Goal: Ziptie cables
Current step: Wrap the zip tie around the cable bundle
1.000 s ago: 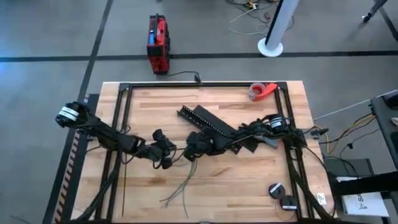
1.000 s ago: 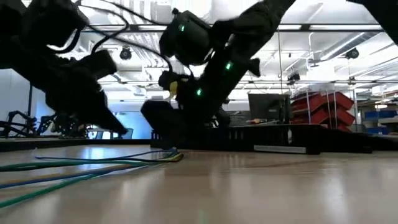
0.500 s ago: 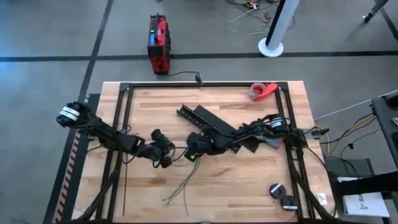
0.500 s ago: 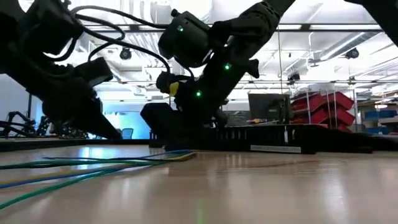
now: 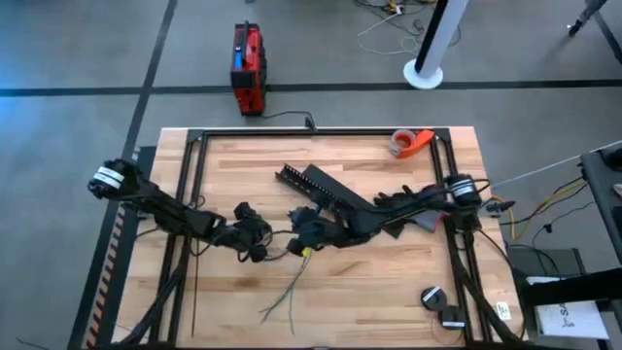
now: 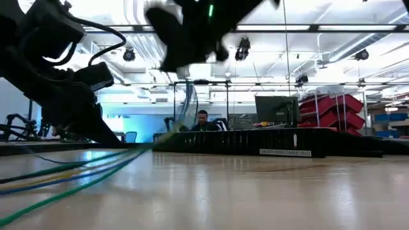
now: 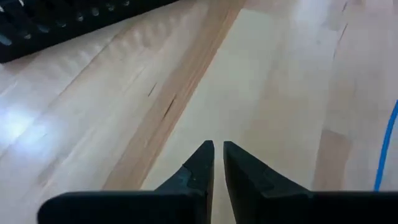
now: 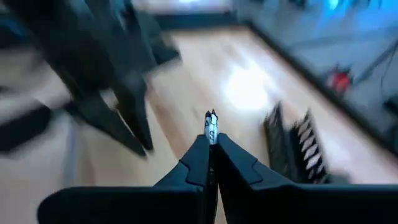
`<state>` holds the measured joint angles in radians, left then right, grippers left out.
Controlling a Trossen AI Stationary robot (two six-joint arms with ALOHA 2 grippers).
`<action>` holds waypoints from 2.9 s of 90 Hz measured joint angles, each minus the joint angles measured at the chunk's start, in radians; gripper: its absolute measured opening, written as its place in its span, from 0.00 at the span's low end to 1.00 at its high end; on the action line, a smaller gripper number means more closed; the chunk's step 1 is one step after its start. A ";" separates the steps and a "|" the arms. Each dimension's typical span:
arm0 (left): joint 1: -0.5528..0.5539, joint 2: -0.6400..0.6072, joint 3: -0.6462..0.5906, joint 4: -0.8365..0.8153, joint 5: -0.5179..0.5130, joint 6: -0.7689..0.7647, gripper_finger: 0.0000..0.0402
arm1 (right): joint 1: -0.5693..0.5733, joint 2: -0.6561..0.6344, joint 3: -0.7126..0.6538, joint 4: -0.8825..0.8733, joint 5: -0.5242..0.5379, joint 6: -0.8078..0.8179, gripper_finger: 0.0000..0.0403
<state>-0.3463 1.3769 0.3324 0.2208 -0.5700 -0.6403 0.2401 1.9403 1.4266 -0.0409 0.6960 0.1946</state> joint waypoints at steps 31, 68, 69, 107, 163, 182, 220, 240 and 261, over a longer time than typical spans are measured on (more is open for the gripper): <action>0.008 -0.099 0.253 -0.842 0.158 -0.573 0.20 | 0.116 -0.140 -0.200 -0.004 0.273 0.054 0.01; -0.086 -0.088 0.367 -1.072 0.748 -0.607 0.39 | 0.123 -0.145 -0.387 0.140 0.269 0.136 0.01; -0.093 -0.087 0.367 -1.073 0.756 -0.597 0.39 | 0.123 -0.145 -0.391 0.141 0.269 0.136 0.01; -0.173 -0.084 0.354 -1.360 0.987 -0.370 0.29 | 0.144 -0.145 -0.451 0.166 0.265 0.147 0.01; -0.148 0.185 0.278 -1.266 1.032 -0.021 0.21 | 0.146 -0.145 -0.456 0.203 0.265 0.147 0.01; -0.146 0.332 0.334 -1.264 1.001 0.105 0.19 | 0.146 -0.145 -0.455 0.204 0.265 0.145 0.01; -0.081 0.402 0.574 -1.317 0.535 0.405 0.15 | 0.144 -0.145 -0.454 0.211 0.238 0.143 0.01; 0.026 0.405 0.696 -1.010 0.267 0.543 0.15 | 0.144 -0.145 -0.454 0.212 0.238 0.120 0.01; 0.124 0.377 0.834 -0.895 0.185 0.576 0.15 | 0.144 -0.148 -0.454 0.209 0.216 0.091 0.01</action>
<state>-0.2223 1.7535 1.1667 -0.6742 -0.3851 -0.0647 0.3840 1.7921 0.9730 0.1679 0.9116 0.2855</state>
